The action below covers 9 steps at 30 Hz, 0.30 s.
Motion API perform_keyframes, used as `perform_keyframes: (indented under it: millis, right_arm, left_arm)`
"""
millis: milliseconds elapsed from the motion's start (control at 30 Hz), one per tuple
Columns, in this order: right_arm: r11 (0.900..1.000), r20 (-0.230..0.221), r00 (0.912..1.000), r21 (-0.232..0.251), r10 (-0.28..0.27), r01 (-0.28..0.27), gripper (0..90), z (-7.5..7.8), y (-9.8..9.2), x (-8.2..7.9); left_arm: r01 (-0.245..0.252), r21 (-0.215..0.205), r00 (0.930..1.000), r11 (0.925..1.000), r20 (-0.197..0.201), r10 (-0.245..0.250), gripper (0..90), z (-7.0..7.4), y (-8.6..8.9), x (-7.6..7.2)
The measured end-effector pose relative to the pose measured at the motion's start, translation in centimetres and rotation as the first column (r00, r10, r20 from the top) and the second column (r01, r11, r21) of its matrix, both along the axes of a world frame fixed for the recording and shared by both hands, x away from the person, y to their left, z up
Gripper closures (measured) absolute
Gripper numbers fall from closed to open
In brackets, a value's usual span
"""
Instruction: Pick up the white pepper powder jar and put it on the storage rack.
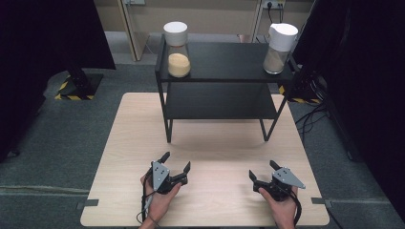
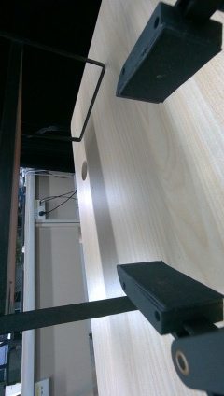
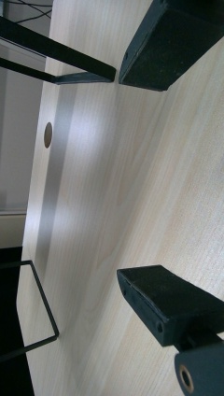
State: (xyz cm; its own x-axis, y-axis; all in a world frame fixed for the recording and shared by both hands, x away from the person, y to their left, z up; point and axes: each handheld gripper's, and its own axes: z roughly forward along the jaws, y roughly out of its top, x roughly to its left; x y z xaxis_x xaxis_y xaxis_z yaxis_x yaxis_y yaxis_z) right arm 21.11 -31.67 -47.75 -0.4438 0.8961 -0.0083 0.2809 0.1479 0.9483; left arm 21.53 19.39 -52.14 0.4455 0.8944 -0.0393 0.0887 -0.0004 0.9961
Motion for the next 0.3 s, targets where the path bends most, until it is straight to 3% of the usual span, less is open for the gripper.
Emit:
perform_keyframes:
  millis: [300]
  right_arm:
    - [1.000, -0.001, 1.0000, 0.005, 0.000, 0.000, 6.9, -0.01, -0.08, 0.01]
  left_arm:
    - [0.000, 0.001, 1.0000, 1.0000, 0.000, 0.000, 12.3, 0.01, -0.02, -0.01]
